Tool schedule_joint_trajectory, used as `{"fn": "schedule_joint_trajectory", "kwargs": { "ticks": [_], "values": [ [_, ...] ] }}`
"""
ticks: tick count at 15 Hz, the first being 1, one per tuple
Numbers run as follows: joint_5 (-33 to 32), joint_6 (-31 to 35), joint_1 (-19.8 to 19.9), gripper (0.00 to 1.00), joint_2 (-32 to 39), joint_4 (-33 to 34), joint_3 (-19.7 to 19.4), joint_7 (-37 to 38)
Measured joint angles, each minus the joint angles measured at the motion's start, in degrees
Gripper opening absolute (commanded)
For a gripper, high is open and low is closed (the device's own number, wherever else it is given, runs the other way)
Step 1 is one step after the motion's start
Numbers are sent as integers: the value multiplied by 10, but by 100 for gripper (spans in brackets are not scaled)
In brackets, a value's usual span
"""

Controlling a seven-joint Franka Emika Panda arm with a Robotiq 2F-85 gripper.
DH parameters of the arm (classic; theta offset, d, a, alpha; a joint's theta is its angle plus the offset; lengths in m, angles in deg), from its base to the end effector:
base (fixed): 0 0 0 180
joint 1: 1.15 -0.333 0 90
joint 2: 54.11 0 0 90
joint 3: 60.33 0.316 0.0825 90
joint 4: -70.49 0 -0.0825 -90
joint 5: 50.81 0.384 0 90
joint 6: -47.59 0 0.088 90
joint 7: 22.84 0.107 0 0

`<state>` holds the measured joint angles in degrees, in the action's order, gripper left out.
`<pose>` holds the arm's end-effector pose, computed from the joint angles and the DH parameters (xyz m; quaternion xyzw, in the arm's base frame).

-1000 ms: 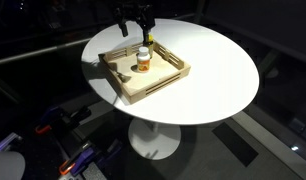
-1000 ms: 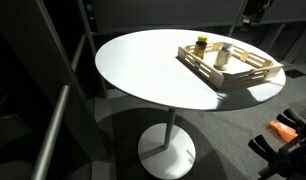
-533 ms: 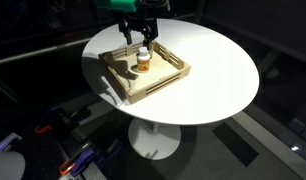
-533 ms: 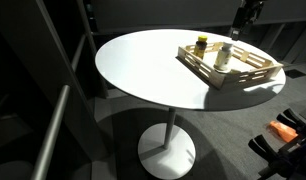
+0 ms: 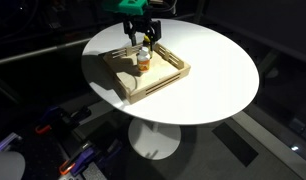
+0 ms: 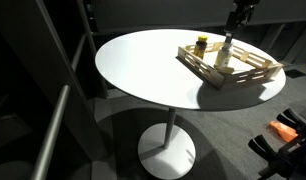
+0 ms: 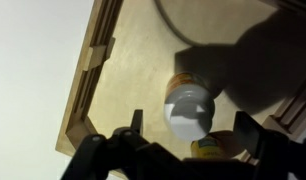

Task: Take the lid off the white bottle

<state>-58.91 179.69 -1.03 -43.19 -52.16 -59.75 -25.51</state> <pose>0.5613 0.0016 0.3137 0.9958 0.0752 -0.0137 0.0506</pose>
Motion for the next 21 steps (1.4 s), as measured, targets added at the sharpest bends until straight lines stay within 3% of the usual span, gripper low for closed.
{"fn": "schedule_joint_trajectory", "kwargs": {
  "ticks": [2, 3, 12, 13, 14, 18, 21],
  "values": [
    [2, 0, 0, 80, 4, 4, 0, -1],
    [3, 0, 0, 83, 5, 5, 0, -2],
    [11, 0, 0, 79, 14, 10, 0, -12],
    [11, 0, 0, 74, 15, 10, 0, -12],
    [11, 0, 0, 61, 16, 10, 0, -13],
    [11, -1, 0, 38, 17, 11, 0, -16],
    [11, -1, 0, 29, 17, 11, 0, -19]
  ]
}}
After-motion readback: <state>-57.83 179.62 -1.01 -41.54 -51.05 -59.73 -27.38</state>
